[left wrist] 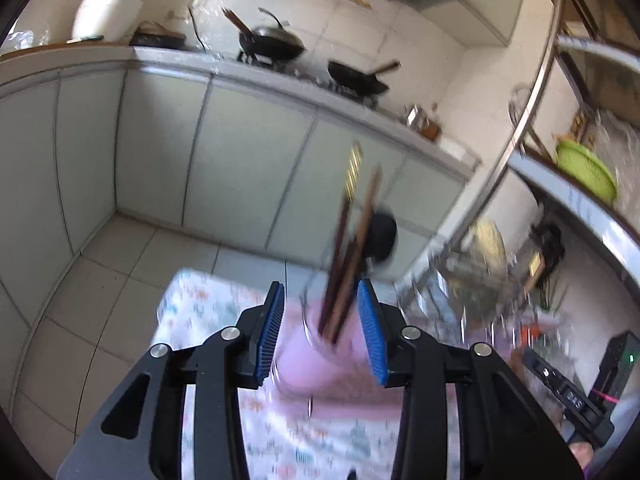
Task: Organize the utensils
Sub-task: 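Move both tools back down toward the table beside the caddy, then grasp a black serrated knife with the left tool while the right tool grasps a clear spoon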
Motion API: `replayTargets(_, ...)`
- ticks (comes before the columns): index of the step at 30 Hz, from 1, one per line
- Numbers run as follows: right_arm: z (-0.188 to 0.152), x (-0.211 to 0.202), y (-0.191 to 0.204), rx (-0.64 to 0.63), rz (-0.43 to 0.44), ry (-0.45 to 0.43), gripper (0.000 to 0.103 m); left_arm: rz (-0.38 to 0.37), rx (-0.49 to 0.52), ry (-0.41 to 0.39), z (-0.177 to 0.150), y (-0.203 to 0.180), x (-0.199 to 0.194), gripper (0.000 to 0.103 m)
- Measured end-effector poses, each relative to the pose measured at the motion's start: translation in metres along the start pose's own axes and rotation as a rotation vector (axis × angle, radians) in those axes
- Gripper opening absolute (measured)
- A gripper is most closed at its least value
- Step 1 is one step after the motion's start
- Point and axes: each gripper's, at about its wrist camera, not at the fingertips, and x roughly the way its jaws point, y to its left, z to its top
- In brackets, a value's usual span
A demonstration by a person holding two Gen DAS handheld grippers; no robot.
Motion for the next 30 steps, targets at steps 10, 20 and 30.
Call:
replayTargets(10,-0.07,0.026,0.01,0.104,0.154,0.321,0.035,-0.03,0.064,0.321,-0.098,-0.015,0.021,0.038)
replayTargets(20,-0.139,0.084,0.02,0.303,0.245,0.676,0.035,-0.034,-0.001,0.39,-0.13,0.002,0.018,0.038)
replayTargets(30,-0.155,0.109,0.01,0.414,0.263,0.687,0.015,-0.045,-0.042,0.452,-0.139,0.008,0.026,0.038)
